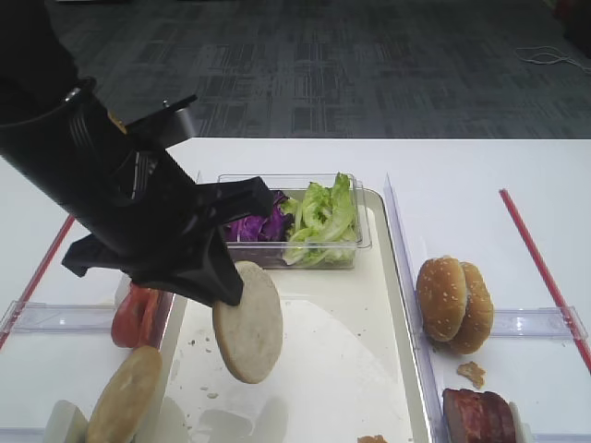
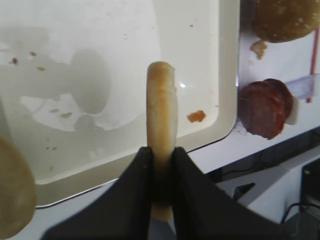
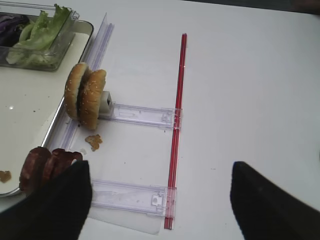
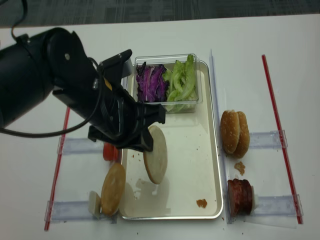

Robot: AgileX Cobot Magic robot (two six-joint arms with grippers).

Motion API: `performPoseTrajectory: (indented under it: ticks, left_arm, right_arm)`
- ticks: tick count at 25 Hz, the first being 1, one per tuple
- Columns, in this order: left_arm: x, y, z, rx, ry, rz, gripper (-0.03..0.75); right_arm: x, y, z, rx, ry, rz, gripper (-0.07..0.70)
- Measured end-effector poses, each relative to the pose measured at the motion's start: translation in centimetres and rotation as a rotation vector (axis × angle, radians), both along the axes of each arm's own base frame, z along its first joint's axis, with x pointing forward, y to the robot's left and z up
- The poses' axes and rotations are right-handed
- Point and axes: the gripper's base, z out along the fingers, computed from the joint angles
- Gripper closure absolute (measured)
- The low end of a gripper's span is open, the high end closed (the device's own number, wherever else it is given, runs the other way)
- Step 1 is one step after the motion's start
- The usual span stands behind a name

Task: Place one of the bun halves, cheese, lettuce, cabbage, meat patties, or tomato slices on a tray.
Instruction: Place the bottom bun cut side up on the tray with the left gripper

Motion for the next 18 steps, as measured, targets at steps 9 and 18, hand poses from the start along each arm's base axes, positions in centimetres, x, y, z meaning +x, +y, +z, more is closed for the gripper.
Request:
performPoseTrajectory:
  ticks: [9,18]
  left_arm:
    - [-0.5,-0.3,-2.0,-0.282,-0.006,-0.032,0.647]
    - [-0.2,-0.8,-3.7,-0.352,-0.005,-0.036,0.648]
  right_arm:
    - [0.0,0.0,0.0,0.0,0.0,0.0,0.053]
    - [0.0,0.0,0.0,0.0,0.0,0.0,0.053]
